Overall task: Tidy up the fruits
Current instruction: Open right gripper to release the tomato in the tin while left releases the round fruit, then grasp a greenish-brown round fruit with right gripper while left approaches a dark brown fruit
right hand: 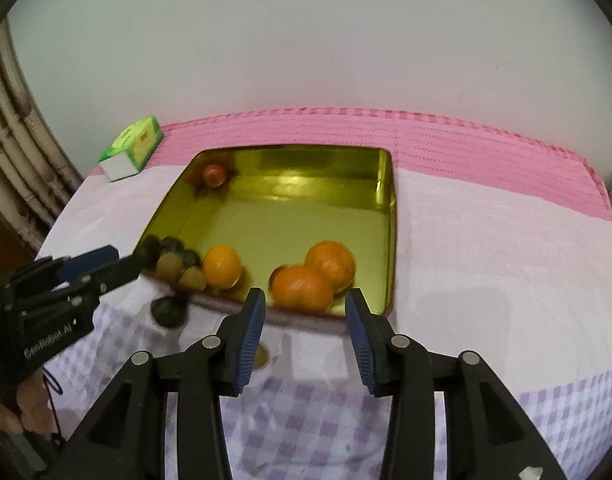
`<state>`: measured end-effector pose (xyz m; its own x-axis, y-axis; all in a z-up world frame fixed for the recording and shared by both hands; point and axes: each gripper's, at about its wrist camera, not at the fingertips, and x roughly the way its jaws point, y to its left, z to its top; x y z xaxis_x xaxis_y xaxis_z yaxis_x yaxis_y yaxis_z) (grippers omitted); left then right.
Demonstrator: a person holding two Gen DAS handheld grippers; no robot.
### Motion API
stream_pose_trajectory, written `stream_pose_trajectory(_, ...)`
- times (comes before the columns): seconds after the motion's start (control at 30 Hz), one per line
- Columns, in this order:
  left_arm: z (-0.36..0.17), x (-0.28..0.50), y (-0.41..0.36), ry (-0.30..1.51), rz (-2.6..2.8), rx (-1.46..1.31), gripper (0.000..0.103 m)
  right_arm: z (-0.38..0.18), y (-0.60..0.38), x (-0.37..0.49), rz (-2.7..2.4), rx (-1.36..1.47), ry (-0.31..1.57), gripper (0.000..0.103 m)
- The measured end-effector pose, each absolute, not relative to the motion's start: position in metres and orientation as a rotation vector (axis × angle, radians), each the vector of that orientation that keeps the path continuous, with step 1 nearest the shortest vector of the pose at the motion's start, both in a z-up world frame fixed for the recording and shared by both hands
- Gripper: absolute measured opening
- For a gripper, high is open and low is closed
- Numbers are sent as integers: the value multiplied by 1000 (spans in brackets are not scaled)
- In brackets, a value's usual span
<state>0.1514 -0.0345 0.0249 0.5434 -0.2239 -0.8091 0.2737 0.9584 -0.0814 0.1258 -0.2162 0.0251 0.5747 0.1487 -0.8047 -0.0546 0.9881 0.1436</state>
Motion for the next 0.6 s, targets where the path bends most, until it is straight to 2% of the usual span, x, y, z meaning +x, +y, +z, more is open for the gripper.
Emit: stream_pose_trajectory(0.6, -20, 118, -17, 1040, -269, 48, 34, -26, -186, 106, 163, 78, 1052, 39)
